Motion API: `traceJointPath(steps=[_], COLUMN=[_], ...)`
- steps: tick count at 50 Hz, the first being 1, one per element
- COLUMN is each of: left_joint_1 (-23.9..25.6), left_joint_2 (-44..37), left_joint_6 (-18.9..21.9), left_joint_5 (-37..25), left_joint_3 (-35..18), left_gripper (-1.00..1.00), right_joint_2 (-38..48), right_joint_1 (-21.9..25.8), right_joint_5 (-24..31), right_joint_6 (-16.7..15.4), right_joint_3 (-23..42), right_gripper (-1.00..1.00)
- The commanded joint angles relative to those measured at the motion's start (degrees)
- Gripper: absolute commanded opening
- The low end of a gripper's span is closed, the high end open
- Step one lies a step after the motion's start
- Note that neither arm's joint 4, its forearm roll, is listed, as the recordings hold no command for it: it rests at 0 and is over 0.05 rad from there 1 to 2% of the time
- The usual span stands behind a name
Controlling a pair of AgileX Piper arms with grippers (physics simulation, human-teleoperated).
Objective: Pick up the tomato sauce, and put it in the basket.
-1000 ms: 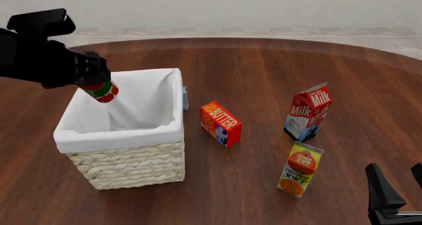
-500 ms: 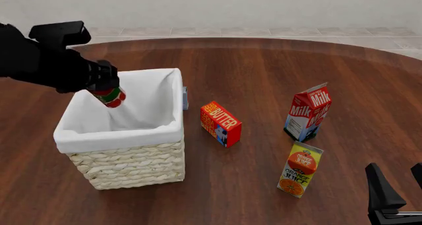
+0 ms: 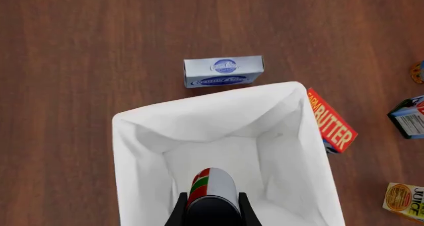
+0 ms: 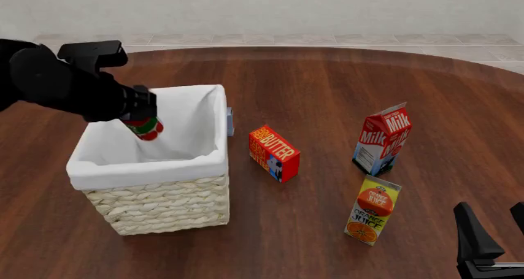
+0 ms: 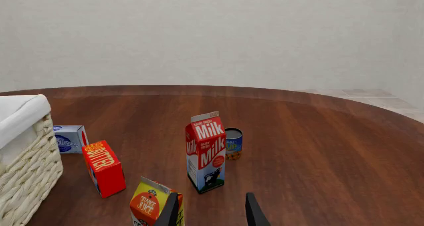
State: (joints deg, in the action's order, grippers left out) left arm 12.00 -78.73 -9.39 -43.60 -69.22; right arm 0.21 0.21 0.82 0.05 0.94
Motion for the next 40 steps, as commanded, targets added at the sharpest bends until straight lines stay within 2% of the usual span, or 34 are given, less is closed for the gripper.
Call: traceJointPath(steps=[1,40], left_joint_1=[0.18,0.73], left_joint_2=[-1.38,-5.13], left_joint_6=[1.96,3.16], left_joint_5=[2.02,4.97], left_joint_3=[1.53,3.97], left_gripper=[-1.00,-1.00], right_joint_2=[0.03,0.03], right_joint_1=[-0.08,-0.08], right_joint_5=[-0.11,-0.11], right_joint_6=[-0.01,-0.02], right_joint_3=[-0.08,-0.08], right_gripper=[1.00,1.00])
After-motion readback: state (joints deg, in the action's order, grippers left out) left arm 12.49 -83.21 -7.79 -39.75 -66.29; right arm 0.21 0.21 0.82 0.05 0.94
